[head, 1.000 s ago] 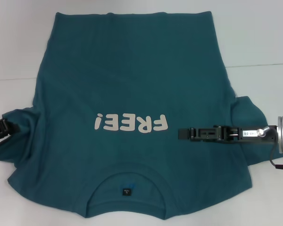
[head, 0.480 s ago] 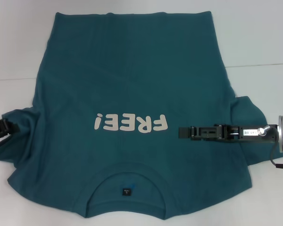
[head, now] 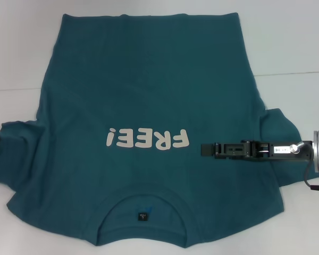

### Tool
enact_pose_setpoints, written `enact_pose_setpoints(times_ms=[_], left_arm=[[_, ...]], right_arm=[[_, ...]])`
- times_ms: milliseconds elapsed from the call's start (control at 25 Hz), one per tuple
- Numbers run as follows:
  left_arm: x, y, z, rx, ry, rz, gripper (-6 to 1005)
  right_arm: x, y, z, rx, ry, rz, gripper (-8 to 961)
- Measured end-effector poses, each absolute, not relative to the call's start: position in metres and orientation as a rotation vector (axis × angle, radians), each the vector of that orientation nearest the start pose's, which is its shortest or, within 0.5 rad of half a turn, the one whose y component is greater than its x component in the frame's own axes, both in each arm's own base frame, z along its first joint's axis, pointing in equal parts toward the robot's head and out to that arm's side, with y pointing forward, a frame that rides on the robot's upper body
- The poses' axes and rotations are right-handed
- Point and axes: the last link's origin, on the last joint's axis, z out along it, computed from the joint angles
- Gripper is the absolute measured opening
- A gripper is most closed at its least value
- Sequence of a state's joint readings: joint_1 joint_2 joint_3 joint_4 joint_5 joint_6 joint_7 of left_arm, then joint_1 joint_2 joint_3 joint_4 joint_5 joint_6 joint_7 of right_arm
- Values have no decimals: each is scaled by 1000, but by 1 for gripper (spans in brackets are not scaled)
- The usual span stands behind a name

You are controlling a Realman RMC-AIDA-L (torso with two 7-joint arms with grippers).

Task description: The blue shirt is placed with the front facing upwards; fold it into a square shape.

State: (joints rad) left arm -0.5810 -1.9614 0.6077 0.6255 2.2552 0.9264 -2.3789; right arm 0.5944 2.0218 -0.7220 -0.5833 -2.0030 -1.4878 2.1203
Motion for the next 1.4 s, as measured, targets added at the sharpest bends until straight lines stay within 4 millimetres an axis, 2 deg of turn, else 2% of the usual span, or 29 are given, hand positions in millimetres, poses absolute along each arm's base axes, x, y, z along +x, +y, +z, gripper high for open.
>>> enact_pose_setpoints(times_ms=[200, 400, 760, 960, 1120, 1280, 1400], left_arm=[[-362, 394, 88, -1639, -1636, -460, 24], [-365, 390, 89, -1622, -1642, -452, 24], [-357, 395, 99, -1618, -1626, -477, 24], [-353, 396, 96, -1643, -1634, -477, 25], [-336, 394, 93, -1731, -1652, -508, 25], [-307, 395, 90, -1834, -1640, -563, 25], [-291, 398, 81, -1882, -1650, -588, 25]], right_arm=[[261, 352, 6, -2449, 1634, 758, 898], [261, 352, 6, -2444, 1634, 761, 898], [260, 353, 6, -2447, 1630, 763, 898], [260, 353, 6, -2449, 1626, 762, 897], [260, 353, 6, -2447, 1625, 762, 897], [260, 354, 6, -2449, 1620, 761, 897], [259, 354, 6, -2452, 1617, 761, 897]])
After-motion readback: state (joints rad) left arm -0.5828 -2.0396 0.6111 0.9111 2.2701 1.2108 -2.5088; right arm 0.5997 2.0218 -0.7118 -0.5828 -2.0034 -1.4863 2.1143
